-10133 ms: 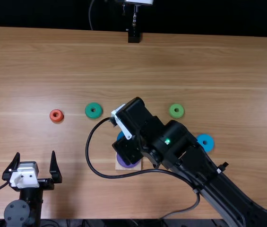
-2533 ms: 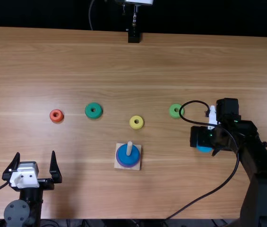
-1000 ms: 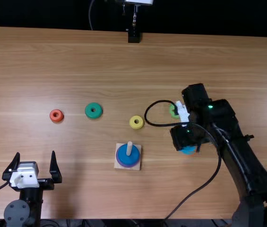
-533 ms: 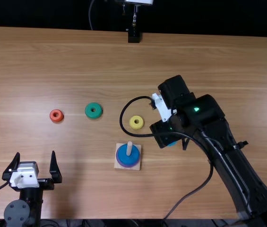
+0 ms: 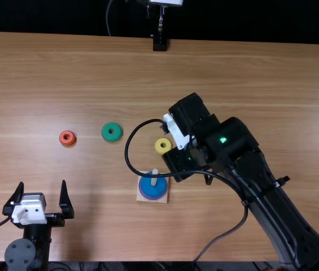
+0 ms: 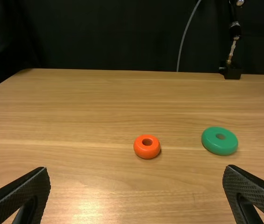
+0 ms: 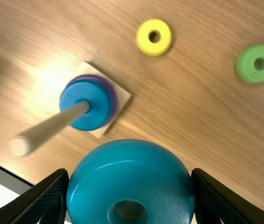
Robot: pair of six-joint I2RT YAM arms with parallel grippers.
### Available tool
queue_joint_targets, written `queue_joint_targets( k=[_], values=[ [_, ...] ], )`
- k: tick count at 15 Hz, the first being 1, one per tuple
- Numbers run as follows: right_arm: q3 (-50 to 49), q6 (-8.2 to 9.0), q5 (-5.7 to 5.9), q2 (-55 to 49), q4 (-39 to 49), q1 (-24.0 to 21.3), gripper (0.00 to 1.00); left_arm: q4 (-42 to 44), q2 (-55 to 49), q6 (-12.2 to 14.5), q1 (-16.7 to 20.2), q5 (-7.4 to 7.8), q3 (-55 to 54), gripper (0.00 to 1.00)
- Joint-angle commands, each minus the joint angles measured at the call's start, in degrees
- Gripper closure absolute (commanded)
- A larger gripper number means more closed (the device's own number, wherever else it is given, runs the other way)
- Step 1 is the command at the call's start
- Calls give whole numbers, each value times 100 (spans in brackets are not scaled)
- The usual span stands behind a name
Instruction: Build the Hanoi tower: stack the rings onto the peg from bottom to top in this color order: purple, dark blue, light blue, dark green, light green, yellow, orange.
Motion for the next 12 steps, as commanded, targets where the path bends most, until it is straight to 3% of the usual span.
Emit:
queue_joint_targets(
  k=[1, 3, 5, 8, 12],
  values=[
    [367, 153, -50, -160, -20, 201, 100, -93, -99, 56, 20, -10, -287, 0],
    [560, 174, -50, -151, -20, 359, 100, -93, -99, 66, 20, -10, -287, 0],
    [657, 343, -50, -151, -20, 553, 100, -83, -99, 66, 20, -10, -287, 0],
    [666, 459, -50, -151, -20, 755, 100, -83, -99, 66, 20, -10, -287, 0],
    [657, 480, -50, -151, -10, 825, 100, -93, -99, 66, 20, -10, -287, 0]
  ],
)
